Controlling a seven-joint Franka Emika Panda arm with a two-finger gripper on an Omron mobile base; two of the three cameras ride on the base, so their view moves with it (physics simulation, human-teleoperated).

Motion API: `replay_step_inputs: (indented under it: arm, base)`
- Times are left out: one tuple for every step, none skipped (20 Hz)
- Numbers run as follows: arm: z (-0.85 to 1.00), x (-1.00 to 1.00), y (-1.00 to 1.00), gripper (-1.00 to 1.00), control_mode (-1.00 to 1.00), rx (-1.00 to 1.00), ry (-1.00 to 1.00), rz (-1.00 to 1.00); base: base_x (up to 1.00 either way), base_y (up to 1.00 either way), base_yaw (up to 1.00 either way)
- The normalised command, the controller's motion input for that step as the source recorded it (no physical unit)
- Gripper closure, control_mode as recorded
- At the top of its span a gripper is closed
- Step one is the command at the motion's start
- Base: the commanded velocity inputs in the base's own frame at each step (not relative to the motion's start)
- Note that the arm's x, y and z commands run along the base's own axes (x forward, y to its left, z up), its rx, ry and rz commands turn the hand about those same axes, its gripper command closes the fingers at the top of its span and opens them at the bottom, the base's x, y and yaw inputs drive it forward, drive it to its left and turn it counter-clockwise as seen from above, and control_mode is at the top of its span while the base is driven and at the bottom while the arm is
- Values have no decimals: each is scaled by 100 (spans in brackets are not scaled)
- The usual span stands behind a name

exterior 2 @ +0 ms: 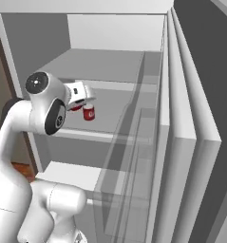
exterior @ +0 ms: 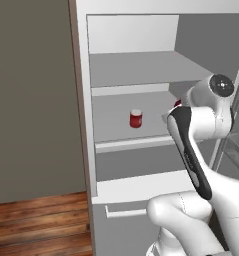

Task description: Place the condiment bottle and ketchup from the counter to the top shelf of the fridge. If the existing items in the fridge are on the top shelf, move them to other shelves.

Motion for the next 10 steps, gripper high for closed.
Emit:
replay_step_inputs:
  arm:
    - [-39,13,-11,100,-100,0,23,0]
    - [-44,21,-16,100,-100,0,17,0]
    - [-49,36,-30,100,-100,0,16,-3]
    - [-56,39,-37,100,-100,4,14,-6]
    - [-63,49,-43,100,-100,5,11,-9]
    - [-65,54,-41,100,-100,4,11,-11]
    - [-65,62,-41,100,-100,4,9,-13]
    - [-65,67,-41,100,-100,5,9,-14]
    - [-64,76,-40,100,-100,7,9,-16]
    - [-59,84,-36,100,-100,7,10,-17]
  base:
    - [0,0,0]
    - [0,0,0]
    - [0,0,0]
    - [0,0,0]
    - [0,0,0]
    - [0,0,0]
    - [0,0,0]
    - [0,0,0]
    - [0,0,0]
    - [0,0,0]
